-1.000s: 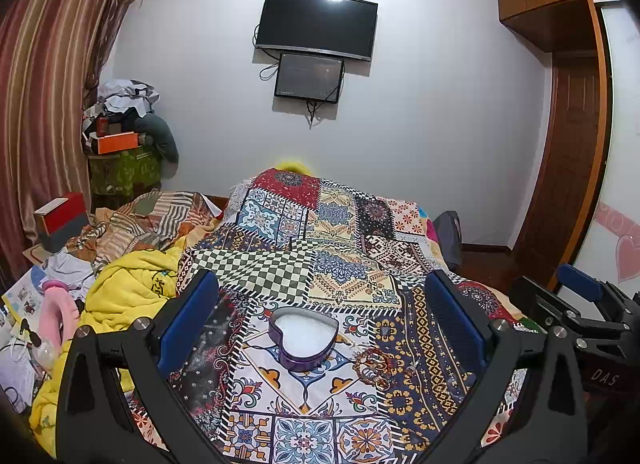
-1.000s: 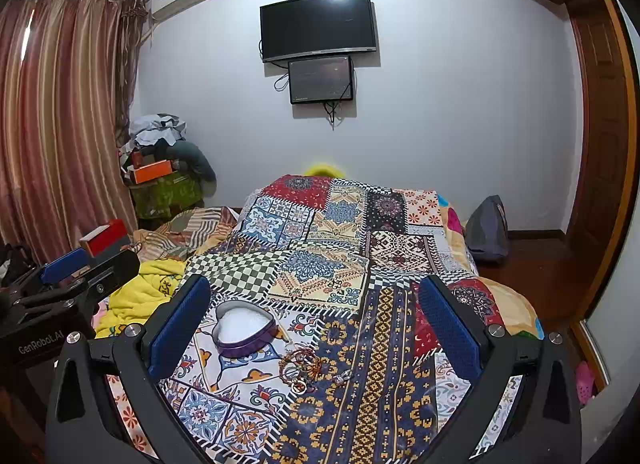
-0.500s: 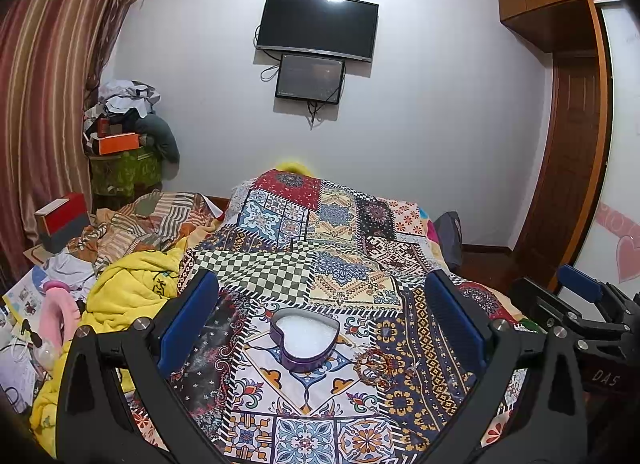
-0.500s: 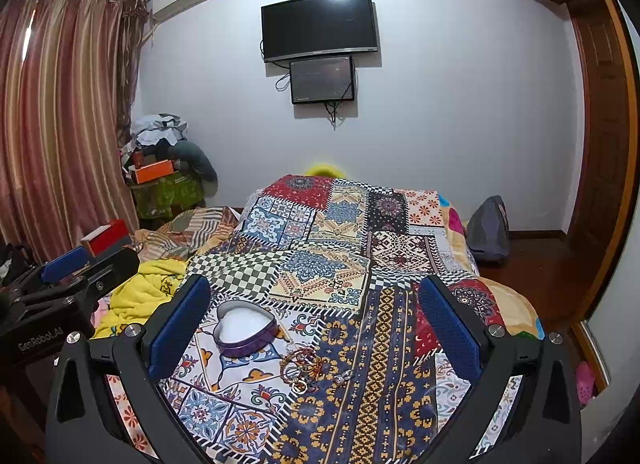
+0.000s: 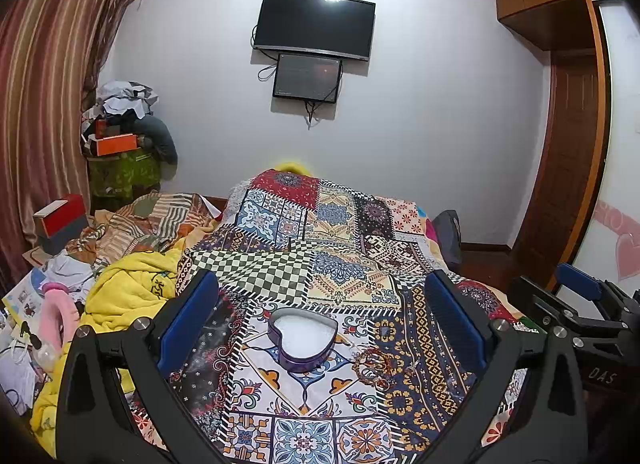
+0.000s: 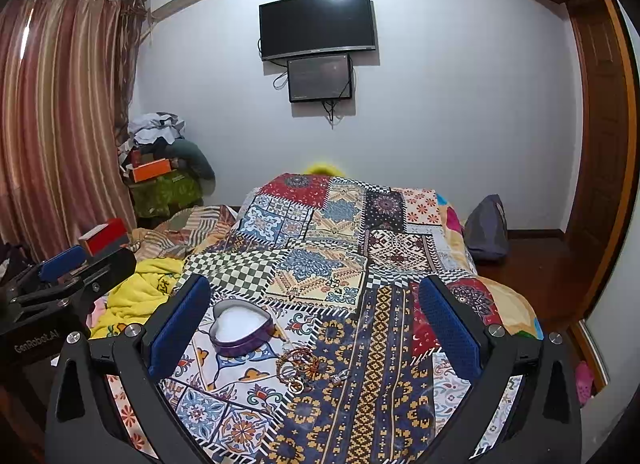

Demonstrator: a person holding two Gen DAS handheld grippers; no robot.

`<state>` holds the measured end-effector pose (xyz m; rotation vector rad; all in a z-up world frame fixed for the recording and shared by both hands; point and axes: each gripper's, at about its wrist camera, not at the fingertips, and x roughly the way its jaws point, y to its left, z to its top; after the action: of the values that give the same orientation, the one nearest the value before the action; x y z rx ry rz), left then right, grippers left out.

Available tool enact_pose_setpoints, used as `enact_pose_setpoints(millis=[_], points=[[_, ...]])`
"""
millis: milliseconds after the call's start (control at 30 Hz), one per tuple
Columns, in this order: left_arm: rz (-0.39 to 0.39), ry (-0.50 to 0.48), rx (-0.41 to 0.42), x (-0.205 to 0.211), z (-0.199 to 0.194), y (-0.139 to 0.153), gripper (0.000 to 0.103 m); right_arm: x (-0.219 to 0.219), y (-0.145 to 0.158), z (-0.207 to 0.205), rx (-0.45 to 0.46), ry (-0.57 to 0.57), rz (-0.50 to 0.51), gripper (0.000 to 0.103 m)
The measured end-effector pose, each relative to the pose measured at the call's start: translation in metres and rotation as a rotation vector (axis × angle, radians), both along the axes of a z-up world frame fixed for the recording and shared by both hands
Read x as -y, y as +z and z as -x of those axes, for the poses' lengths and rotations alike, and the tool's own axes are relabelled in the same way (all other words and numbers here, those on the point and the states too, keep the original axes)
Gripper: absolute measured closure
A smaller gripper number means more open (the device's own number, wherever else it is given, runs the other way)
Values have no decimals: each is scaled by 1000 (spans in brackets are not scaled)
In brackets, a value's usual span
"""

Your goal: Organize jewelry

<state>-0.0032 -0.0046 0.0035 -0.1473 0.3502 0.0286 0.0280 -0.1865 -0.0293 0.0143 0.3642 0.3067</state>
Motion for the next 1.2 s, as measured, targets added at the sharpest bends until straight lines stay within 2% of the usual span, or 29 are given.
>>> enact_pose_setpoints(millis=[200, 400, 733, 933, 1033, 1200], points=[[-3, -3, -11, 0, -7, -4, 0, 1, -8, -7, -13, -10, 13, 0], [-1, -1, -63, -1, -27, -19, 0, 4, -26, -25, -65, -25, 40, 0], [-12, 17, -225, -8, -71, -70, 0, 7, -80, -63, -213, -39, 158, 0], [12, -26, -351, -12, -90, -105, 0, 9, -105, -74, -289, 2, 226, 1], [19, -61, -409, -8, -97, -120, 6, 10, -110, -77, -319, 37, 224, 9], [9, -119, -471, 4, -104, -135, 18, 11, -126, -86, -413, 110, 212, 37]])
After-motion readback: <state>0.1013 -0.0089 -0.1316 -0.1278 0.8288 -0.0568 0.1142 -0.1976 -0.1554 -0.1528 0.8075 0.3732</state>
